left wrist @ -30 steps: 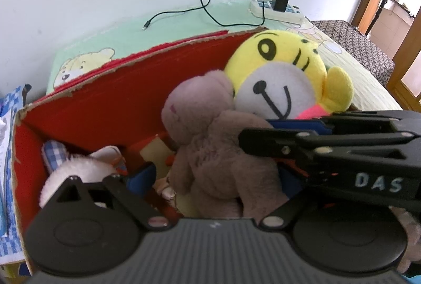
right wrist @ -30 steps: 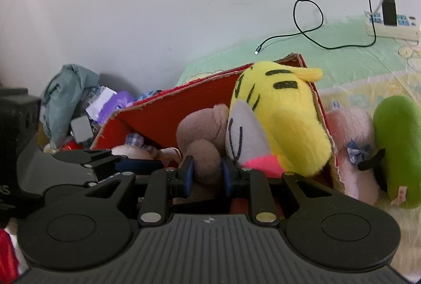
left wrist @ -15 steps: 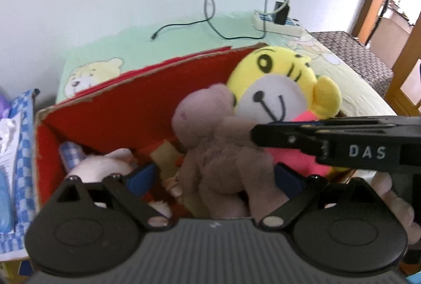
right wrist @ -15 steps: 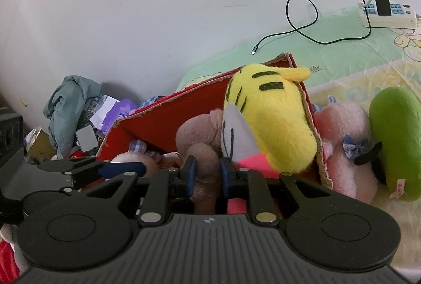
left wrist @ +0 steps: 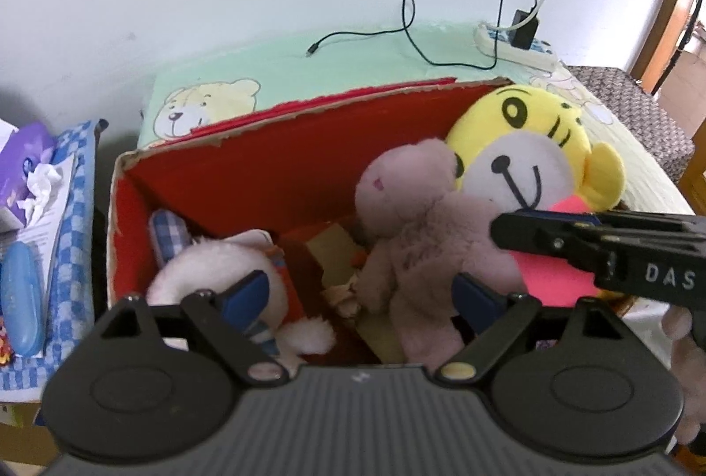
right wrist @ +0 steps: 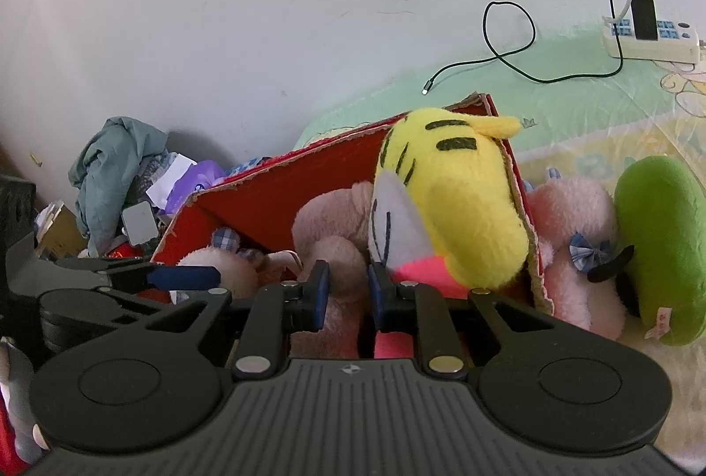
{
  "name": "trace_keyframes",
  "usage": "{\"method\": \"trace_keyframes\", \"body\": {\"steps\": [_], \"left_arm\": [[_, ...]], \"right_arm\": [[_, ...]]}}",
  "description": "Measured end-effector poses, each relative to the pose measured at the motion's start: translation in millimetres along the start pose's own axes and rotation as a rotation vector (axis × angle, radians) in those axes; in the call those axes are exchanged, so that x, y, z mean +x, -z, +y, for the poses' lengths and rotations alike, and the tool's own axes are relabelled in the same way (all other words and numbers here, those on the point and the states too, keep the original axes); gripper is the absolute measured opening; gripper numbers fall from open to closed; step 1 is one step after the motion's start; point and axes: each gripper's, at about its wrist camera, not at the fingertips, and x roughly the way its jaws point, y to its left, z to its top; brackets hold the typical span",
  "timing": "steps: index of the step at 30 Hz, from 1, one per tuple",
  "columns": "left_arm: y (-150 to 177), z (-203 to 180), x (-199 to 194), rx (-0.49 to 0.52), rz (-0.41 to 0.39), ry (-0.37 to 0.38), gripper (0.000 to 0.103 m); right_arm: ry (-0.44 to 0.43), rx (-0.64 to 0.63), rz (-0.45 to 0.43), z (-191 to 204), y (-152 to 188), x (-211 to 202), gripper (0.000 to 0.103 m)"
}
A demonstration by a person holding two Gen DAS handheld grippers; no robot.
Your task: Organize objects
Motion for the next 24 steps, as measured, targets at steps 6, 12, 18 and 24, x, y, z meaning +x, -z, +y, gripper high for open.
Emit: {"method": "trace_keyframes", "body": {"steps": [6,12,18,24], "left_arm": [[-1,-15,9,0.042,0.02,-0.04,0.091],[-2,-13,12,0.028,0.028,-0.037,0.094],[-1,-14,13,0.032,0.025,-0.044,0.096],[-1,-13,14,0.034,0.024,-0.041,0.096]], "right_arm": [[0.005,-0.005,-0.003,1,1,-1,0.019],[0.008,-0.01,-0.007,1,2,-2,0.018],[0.02,-0.038,-0.009,4,3,-1,0.019],[0.026,-0.046,-0.015,5,5,0,0.019]]}}
